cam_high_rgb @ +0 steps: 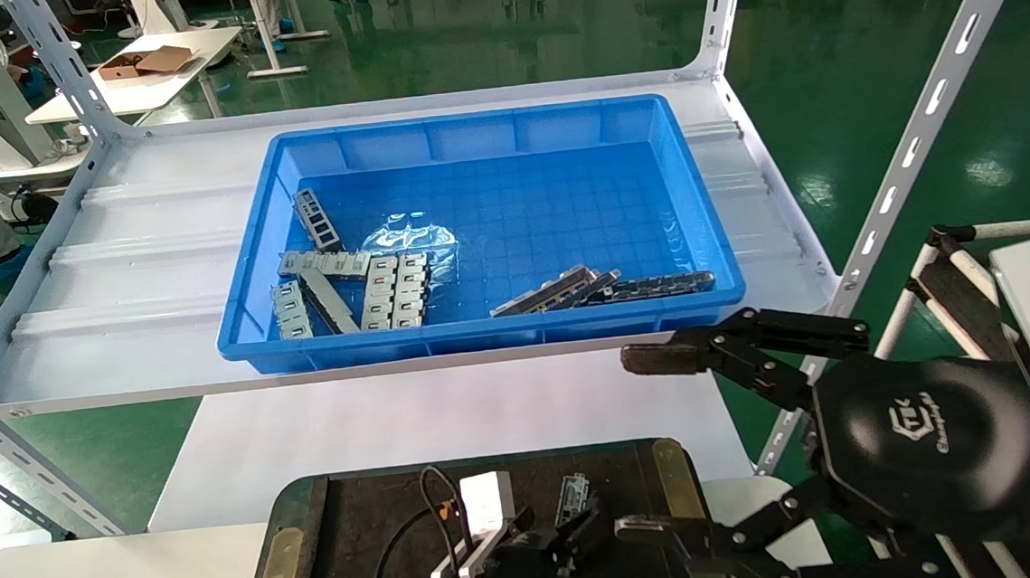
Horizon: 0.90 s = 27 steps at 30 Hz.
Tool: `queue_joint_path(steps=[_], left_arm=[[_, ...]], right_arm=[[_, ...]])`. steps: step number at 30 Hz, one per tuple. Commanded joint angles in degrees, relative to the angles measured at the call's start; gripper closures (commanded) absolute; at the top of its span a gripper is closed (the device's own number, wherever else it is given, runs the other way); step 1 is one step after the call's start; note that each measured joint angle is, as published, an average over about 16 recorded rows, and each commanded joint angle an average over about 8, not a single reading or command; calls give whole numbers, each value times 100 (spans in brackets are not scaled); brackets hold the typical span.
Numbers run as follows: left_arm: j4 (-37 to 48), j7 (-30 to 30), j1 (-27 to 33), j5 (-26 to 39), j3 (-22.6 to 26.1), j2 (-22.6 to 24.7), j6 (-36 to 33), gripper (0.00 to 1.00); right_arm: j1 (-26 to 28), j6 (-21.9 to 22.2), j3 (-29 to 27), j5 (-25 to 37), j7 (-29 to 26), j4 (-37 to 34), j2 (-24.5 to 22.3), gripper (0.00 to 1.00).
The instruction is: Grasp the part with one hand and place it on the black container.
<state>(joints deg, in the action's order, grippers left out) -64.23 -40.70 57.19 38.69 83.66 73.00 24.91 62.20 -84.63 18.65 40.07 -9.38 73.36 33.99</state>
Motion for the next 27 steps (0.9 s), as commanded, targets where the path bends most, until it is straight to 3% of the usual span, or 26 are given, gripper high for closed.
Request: queue_joint_path(steps=[1, 15, 27], left_arm=[[-77, -41, 46, 98, -17, -116, -131, 0], [-1086, -85, 257, 962, -586, -1781, -2254, 0], [-1220, 742, 7, 1198, -1587, -2636, -3882, 0]], right_arm=[[0, 0, 0, 0, 0, 0, 0, 0], [1, 1, 3, -2, 1, 0, -1, 0], [1, 2, 5, -3, 2, 0, -2, 0]])
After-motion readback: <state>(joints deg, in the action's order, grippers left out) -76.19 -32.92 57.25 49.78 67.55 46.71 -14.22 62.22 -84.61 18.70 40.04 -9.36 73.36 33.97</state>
